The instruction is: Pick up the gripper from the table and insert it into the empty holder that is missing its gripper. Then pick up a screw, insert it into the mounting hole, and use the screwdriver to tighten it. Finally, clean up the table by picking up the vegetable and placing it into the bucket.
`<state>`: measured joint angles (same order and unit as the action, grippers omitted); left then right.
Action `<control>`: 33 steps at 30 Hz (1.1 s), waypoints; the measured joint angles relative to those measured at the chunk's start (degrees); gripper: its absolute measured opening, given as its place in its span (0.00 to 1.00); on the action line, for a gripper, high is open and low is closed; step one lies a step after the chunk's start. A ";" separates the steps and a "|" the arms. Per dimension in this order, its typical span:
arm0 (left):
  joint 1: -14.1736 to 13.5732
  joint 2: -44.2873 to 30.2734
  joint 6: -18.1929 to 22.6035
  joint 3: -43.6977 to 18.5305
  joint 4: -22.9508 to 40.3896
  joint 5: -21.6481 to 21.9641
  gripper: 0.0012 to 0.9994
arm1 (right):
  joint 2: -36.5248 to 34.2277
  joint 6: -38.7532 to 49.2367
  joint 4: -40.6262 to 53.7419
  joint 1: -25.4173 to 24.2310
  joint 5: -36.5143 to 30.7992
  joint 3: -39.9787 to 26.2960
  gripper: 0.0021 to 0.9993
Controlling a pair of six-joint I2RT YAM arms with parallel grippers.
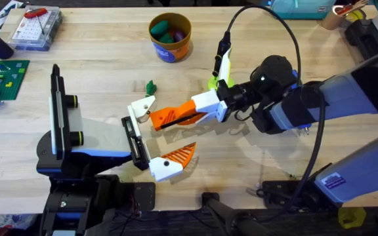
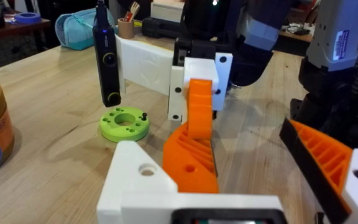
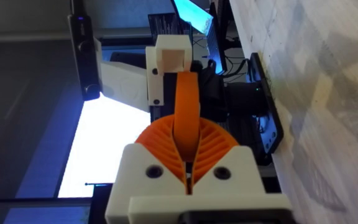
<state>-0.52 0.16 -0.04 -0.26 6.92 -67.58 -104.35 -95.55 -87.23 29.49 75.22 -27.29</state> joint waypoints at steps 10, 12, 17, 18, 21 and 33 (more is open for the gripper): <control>0.03 -0.17 -0.01 -0.01 -0.11 -0.15 0.99 | -0.01 -0.33 0.72 0.03 0.79 0.02 0.01; 0.03 -0.16 -0.01 -0.01 -0.11 -0.15 0.99 | -0.01 -0.42 0.23 0.03 0.93 0.02 0.01; 0.03 -0.16 -0.01 -0.01 -0.11 -0.15 0.99 | -0.01 -0.44 0.21 0.03 1.23 0.02 0.01; 0.03 -0.17 -0.01 -0.01 -0.11 -0.15 0.99 | -0.01 -0.44 0.21 0.03 1.44 0.01 0.01; 0.03 -0.17 -0.01 -0.01 -0.11 -0.15 0.99 | -0.02 -0.46 0.22 0.03 2.60 -0.06 0.01; 0.03 -0.16 -0.01 -0.01 -0.11 -0.15 0.99 | 0.01 -4.87 0.25 0.03 3.76 -2.67 0.01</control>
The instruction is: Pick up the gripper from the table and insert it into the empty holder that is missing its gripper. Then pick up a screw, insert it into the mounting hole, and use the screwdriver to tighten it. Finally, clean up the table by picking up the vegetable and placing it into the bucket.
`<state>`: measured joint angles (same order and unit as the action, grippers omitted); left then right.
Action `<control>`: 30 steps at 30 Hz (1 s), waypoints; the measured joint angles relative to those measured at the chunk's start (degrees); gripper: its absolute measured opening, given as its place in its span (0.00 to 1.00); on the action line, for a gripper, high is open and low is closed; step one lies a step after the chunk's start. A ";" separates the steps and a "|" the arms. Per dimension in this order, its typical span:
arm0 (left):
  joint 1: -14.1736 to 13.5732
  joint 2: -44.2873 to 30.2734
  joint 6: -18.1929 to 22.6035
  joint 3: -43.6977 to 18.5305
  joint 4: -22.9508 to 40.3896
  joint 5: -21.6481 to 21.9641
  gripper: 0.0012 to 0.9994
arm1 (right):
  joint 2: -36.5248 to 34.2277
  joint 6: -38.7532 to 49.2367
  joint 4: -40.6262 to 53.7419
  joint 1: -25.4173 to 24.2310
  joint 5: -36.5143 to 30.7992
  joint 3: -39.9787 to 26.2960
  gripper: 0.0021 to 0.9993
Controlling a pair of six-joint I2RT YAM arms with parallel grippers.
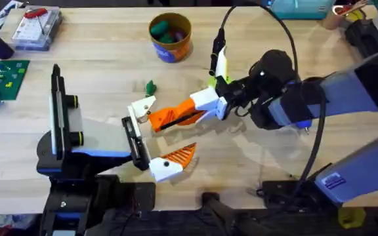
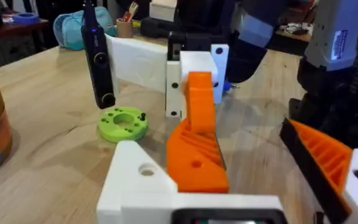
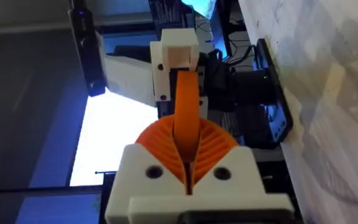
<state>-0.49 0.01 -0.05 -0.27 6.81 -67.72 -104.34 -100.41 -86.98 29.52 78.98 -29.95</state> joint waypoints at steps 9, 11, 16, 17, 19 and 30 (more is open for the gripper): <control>0.00 -0.02 0.00 0.00 0.00 0.00 0.99 | 0.00 -1.60 -0.08 0.00 0.00 0.00 0.01; 0.00 0.00 0.00 0.00 0.00 0.00 0.99 | -0.01 -1.60 -0.08 0.00 0.00 0.00 0.01; 0.00 0.00 0.00 0.00 0.00 0.00 0.99 | 0.91 -1.58 -0.07 -0.02 0.00 0.00 0.01; 0.00 0.00 0.00 0.00 0.00 0.00 0.99 | 1.23 -1.58 -0.11 -0.02 0.00 0.00 0.01; 0.00 0.00 0.00 0.00 0.00 0.00 0.99 | 1.84 -1.56 -0.22 -0.07 0.00 0.00 0.01; 0.00 0.00 0.00 0.00 0.00 0.00 0.99 | 2.22 -1.58 0.05 -0.20 -0.11 0.00 0.01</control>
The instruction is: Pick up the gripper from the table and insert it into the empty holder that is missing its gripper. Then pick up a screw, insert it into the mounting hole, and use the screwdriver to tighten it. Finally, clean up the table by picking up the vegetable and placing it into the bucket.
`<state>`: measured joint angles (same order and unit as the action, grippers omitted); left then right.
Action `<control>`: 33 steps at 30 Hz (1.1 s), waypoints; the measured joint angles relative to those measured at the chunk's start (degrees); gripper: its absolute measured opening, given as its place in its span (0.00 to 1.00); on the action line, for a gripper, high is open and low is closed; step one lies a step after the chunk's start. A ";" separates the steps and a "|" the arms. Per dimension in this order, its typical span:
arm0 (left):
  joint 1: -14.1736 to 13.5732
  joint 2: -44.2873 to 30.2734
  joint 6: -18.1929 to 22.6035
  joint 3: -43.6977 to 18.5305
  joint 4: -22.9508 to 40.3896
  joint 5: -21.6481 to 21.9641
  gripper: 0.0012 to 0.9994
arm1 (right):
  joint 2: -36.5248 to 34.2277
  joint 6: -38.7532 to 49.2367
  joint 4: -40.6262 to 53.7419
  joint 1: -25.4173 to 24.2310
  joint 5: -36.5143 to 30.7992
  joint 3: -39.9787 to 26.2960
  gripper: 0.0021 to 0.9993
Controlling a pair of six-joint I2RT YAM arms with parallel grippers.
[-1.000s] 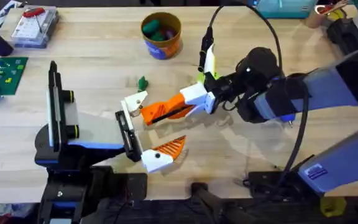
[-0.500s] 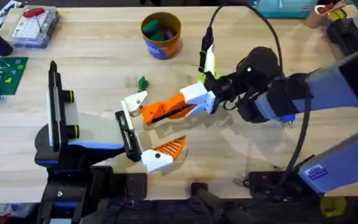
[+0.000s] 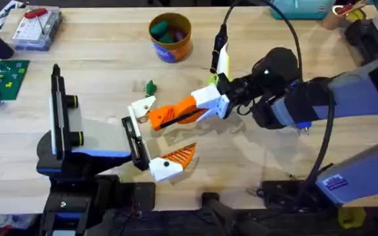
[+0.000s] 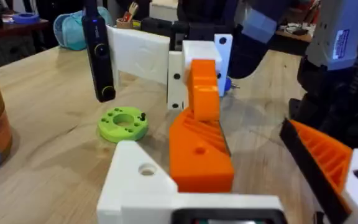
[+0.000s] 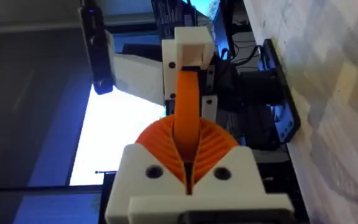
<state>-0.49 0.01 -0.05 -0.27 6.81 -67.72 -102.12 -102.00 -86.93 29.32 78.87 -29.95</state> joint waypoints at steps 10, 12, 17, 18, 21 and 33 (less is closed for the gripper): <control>0.00 -0.02 0.00 0.00 0.00 0.00 0.99 | 0.00 0.27 3.21 -0.11 0.00 0.00 0.01; 0.00 0.00 0.00 0.00 0.00 0.00 0.99 | 0.02 0.69 3.14 -0.13 -0.03 0.00 0.01; 0.00 0.00 0.00 0.00 0.00 0.00 0.99 | 0.00 1.31 2.99 -0.13 -1.27 0.00 0.01; 0.00 -0.02 0.00 0.00 0.00 0.02 0.99 | 0.00 1.31 2.99 -0.13 -1.49 0.00 0.01; 0.00 -0.02 0.00 0.00 0.00 0.07 0.99 | 0.02 1.33 2.99 -0.13 -1.71 0.00 0.01; 0.00 0.00 0.07 0.00 -0.04 0.13 0.99 | 0.02 1.99 1.97 -0.13 -3.17 0.00 0.01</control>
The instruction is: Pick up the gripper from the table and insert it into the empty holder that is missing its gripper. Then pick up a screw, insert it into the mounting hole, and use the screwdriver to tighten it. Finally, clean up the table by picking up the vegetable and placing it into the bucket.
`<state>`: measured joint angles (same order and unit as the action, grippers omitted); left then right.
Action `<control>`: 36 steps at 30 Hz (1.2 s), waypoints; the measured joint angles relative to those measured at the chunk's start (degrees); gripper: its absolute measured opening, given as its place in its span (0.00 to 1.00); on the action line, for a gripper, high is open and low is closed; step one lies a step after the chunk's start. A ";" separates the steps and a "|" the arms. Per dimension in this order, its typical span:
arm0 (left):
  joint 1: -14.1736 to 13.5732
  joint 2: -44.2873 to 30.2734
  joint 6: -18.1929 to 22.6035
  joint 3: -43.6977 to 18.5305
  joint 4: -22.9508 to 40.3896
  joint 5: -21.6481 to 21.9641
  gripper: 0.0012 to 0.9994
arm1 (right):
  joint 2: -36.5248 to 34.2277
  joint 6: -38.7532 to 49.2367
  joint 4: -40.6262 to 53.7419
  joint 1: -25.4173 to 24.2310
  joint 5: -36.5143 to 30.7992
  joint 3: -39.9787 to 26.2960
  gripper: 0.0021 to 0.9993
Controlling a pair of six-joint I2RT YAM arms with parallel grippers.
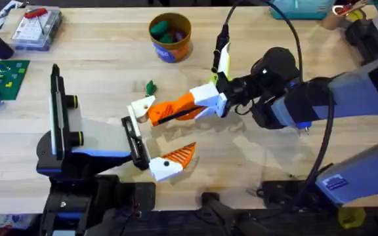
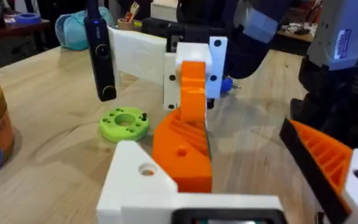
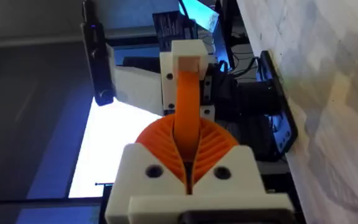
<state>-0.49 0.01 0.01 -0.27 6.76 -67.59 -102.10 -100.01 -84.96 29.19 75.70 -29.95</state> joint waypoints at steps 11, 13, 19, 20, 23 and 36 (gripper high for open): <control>0.00 0.00 0.07 -0.02 -0.09 0.45 0.99 | -0.02 0.02 -0.92 0.17 -0.90 0.00 0.01; 0.00 -0.02 0.07 -0.02 -0.13 0.80 0.99 | -0.02 0.18 -0.82 0.39 -1.27 0.00 0.01; 0.00 0.00 -0.20 -0.02 -0.12 0.96 0.99 | -0.02 2.51 3.11 0.84 -3.02 0.00 0.01; 0.00 0.00 -0.40 -0.02 -0.11 0.88 0.99 | 0.03 3.09 3.93 0.99 -3.67 -0.03 0.01; 0.00 0.00 -0.67 -0.02 -0.09 0.72 0.99 | 0.04 5.08 4.55 1.40 -5.35 -0.10 0.01; 0.16 -0.02 -1.53 -0.02 -0.13 1.27 0.99 | 0.94 8.84 8.83 3.35 -10.51 -0.32 0.01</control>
<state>-0.33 -0.01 -1.52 -0.30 6.63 -66.32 -101.17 -91.16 -76.13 32.54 65.19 -30.27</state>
